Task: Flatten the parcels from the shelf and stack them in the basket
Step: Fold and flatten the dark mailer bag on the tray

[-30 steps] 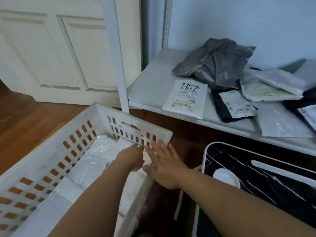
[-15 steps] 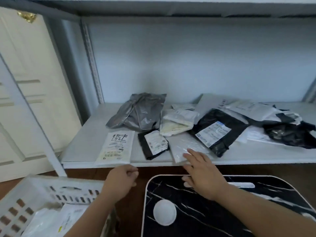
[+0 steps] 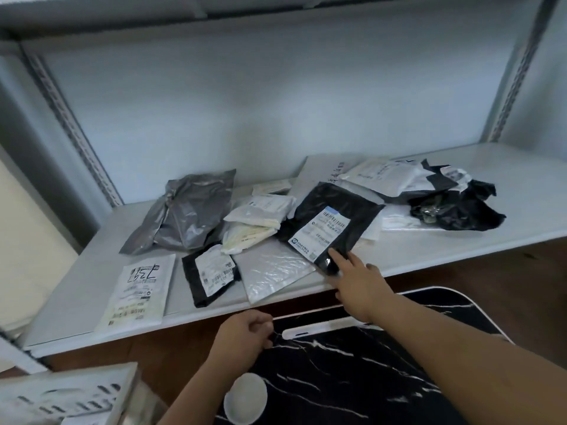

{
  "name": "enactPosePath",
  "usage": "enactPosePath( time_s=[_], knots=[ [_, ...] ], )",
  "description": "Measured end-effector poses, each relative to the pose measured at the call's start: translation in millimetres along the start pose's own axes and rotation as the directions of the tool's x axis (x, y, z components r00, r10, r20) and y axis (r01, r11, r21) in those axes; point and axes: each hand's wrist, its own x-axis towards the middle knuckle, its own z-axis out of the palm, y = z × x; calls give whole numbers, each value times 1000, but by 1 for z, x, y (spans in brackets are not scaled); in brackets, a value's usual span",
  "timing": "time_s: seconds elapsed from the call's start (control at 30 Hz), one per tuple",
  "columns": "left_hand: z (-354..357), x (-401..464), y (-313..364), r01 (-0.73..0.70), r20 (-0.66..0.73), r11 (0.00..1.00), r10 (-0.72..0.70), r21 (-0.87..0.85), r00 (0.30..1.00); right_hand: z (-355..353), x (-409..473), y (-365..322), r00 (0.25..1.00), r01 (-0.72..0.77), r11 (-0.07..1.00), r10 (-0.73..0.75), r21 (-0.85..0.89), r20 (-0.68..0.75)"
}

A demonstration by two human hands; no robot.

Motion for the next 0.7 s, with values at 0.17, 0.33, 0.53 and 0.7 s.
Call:
enactPosePath(
  time_s=[0.17, 0.33, 0.53, 0.7],
  knots=[
    [9, -4, 11, 45, -4, 994, -45, -104, 999, -1, -15, 2, 948, -5, 990, 50, 141, -315],
    [14, -12, 34, 160, 91, 766, -133, -622, 987, 21, -74, 15, 776, 202, 955, -21, 217, -630],
    [50, -29, 30, 265, 122, 506, -298, -821, 947, 63, -139, 12, 745, 518, 851, -398, 88, -536],
    [76, -50, 5, 319, 54, 735, -361, -598, 931, 64, -166, -15, 642, 671, 741, -560, 31, -523]
  ],
)
